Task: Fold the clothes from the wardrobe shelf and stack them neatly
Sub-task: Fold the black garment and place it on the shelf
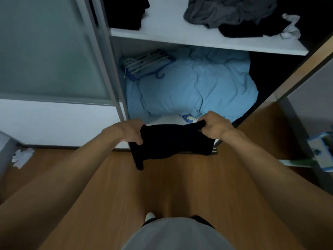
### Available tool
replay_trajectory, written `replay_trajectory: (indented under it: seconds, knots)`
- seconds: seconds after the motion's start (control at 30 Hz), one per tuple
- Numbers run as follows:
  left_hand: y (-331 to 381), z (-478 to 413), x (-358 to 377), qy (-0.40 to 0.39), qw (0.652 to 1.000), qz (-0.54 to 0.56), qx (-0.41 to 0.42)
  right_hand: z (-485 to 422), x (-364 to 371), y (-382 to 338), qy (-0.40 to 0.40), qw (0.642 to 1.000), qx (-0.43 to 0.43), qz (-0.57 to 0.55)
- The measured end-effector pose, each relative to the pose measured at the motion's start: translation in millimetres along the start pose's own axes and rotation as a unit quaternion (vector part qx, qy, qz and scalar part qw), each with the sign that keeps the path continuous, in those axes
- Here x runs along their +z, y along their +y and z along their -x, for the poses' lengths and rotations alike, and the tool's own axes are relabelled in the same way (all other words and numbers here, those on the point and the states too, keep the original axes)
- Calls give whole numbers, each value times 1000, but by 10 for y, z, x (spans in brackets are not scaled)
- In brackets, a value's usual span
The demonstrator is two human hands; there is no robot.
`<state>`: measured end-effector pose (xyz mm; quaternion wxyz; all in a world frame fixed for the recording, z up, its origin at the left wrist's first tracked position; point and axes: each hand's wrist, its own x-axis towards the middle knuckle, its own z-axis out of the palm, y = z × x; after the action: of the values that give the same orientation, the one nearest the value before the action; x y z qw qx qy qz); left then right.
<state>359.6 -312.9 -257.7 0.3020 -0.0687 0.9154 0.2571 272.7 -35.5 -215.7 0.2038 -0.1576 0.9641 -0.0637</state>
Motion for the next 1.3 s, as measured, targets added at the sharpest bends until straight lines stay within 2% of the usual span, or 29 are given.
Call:
replay_trajectory:
  seconds: [0.07, 0.13, 0.23, 0.3, 0.37, 0.53, 0.63, 0.7, 0.77, 0.83, 0.9, 1.0, 1.03, 1.1, 1.17, 1.27, 1.3]
  knots:
    - [37, -18, -144, 92, 995, 19, 15, -42, -218, 52, 43, 998, 15, -43]
    - [95, -2, -364, 162, 981, 89, 57, -89, -409, 118, 104, 991, 24, -84]
    - [197, 47, -721, 228, 946, 189, 129, -171, -628, 151, 151, 952, -3, -267]
    - [241, 45, -945, 241, 919, 276, 145, -246, -776, 135, 155, 904, -9, -397]
    - [265, 17, -1162, 230, 897, 345, 154, -344, -921, 128, 134, 866, -13, -481]
    - [279, -97, -1638, 257, 873, 372, 184, -801, -1205, 58, 56, 763, -62, -641]
    - [369, -242, -1851, 261, 797, 486, 247, -1197, -1459, -60, 28, 655, -80, -751]
    - [472, -335, -2015, 286, 748, 527, 284, -1474, -1697, -159, 13, 575, -126, -808]
    - [557, -427, -2199, 326, 734, 506, 314, -1786, -1982, -250, 14, 513, -170, -841]
    - [633, -515, -2389, 378, 746, 439, 329, -2133, -2283, -400, 18, 474, -182, -861]
    - [708, -624, -2581, 462, 763, 333, 304, -2552, -2564, -640, 18, 468, -148, -871]
    - [845, -758, -2853, 574, 759, 182, 247, -3114, -2971, -1075, 34, 508, -87, -856]
    - [879, -794, -2938, 603, 747, 140, 243, -3265, -3100, -1222, 9, 494, -87, -865]
    - [914, -868, -3130, 652, 722, 66, 222, -3511, -3376, -1511, -67, 432, -121, -891]
    - [930, -924, -3350, 685, 707, 22, 177, -3741, -3678, -1819, -110, 399, -157, -897]
    - [914, -1025, -3666, 715, 691, -20, 100, -4073, -4039, -2302, -164, 386, -200, -885]
    - [883, -1084, -3751, 724, 685, -31, 75, -4194, -4107, -2435, -180, 405, -223, -868]
